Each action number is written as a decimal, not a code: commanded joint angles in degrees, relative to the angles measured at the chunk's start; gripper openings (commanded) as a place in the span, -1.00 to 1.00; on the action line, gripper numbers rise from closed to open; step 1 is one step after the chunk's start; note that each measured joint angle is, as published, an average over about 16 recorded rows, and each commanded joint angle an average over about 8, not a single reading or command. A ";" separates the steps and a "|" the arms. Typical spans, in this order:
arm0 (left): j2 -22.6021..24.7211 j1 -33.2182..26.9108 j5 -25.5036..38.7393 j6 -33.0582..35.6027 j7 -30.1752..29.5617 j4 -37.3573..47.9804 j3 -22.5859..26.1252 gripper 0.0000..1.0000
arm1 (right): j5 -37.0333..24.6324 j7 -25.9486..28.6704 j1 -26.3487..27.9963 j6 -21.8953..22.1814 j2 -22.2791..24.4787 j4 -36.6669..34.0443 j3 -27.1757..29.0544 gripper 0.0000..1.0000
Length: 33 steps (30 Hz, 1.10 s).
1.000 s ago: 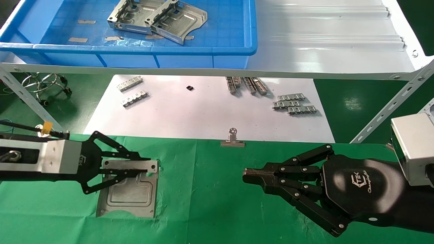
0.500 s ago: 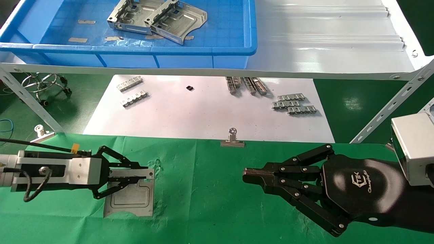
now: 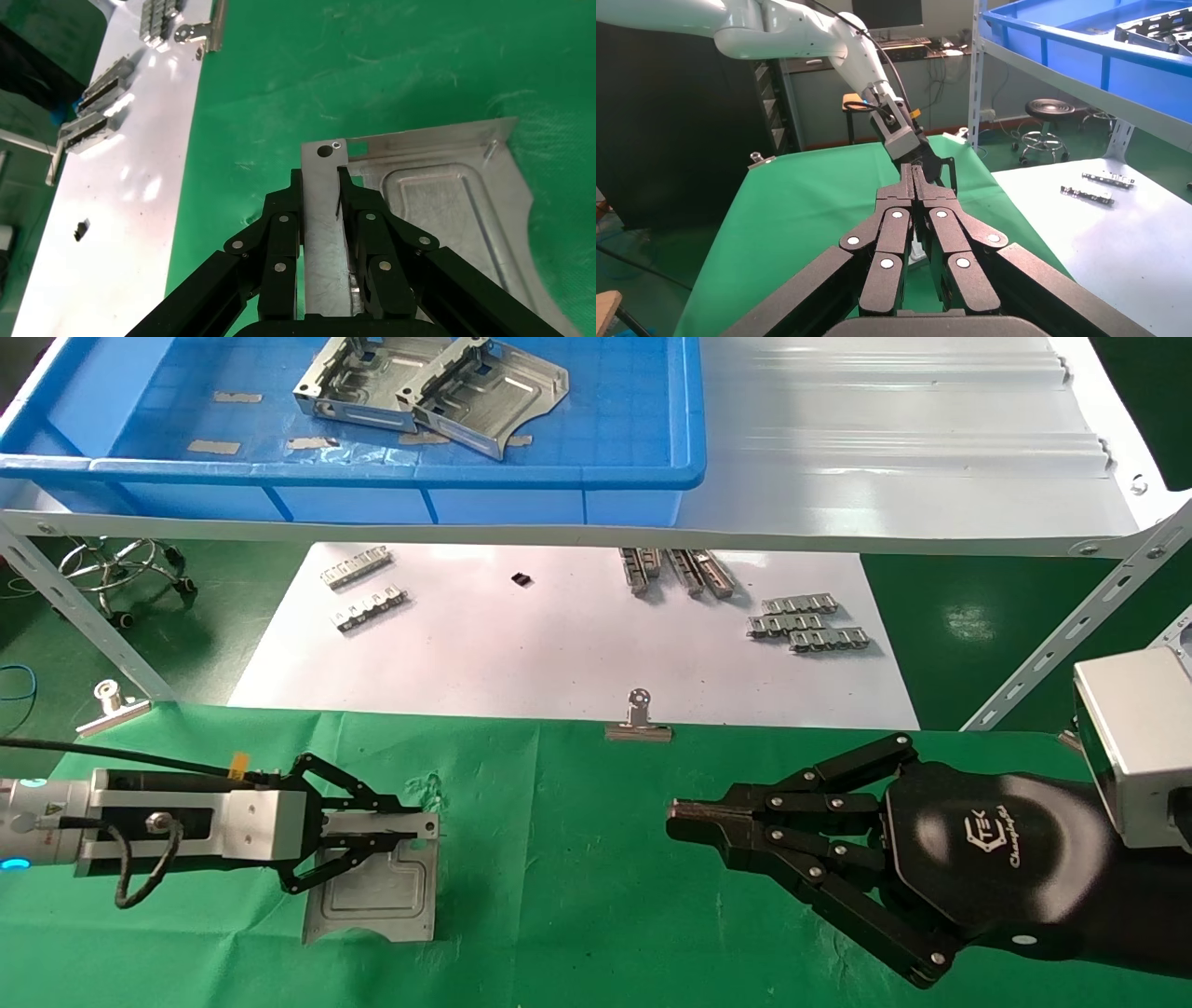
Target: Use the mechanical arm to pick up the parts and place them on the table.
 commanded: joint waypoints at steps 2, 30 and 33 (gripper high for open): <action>0.68 -0.05 0.30 -0.38 1.25 1.48 0.12 -0.67 | 0.00 0.00 0.00 0.00 0.00 0.00 0.00 -1.00; 1.99 -4.64 0.01 5.83 1.46 10.62 0.13 1.00 | 0.00 0.00 0.00 0.00 0.00 0.00 0.00 -0.93; 1.08 -4.95 -1.63 7.99 -3.91 9.89 -0.10 1.00 | 0.00 0.00 0.00 0.00 0.00 0.00 0.00 -0.22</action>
